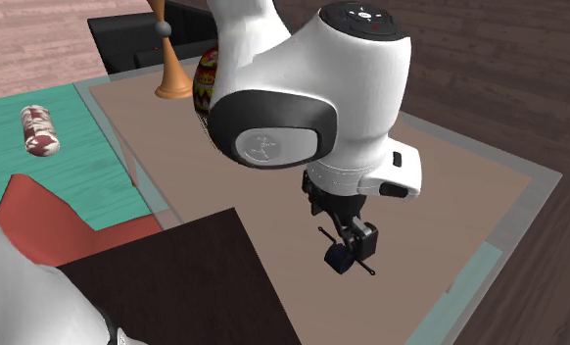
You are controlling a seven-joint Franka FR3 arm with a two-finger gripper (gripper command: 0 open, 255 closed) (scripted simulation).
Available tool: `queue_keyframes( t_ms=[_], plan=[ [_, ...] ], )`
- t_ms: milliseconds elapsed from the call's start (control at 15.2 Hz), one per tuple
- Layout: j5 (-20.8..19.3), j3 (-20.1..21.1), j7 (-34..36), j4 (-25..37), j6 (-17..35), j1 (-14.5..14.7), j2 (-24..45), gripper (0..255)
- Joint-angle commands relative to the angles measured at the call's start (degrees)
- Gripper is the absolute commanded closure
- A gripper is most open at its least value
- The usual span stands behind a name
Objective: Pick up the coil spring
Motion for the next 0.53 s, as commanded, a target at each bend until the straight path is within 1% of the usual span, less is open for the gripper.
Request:
queue_keyframes(
  t_ms=[0, 66, 132, 198, 264, 462],
  plan=[
    [22.89, -1.08, -18.05, 3.75, 3.31, 5.35, 7.35, 0],
    [33.95, 1.08, -27.62, 6.62, 3.92, 4.71, 11.2, 0],
    [43.33, 4.47, -36.3, 9.5, 4.61, 2.16, 14.81, 0],
    [51.83, 7.32, -44.65, 12.44, 5.31, -0.32, 18.26, 0],
    [55.73, 8.3, -48.62, 13.87, 5.58, -1.25, 19.88, 0],
    [64.33, 7.91, -57.42, 16.82, 5.32, -1.1, 23.54, 0]
  ],
)
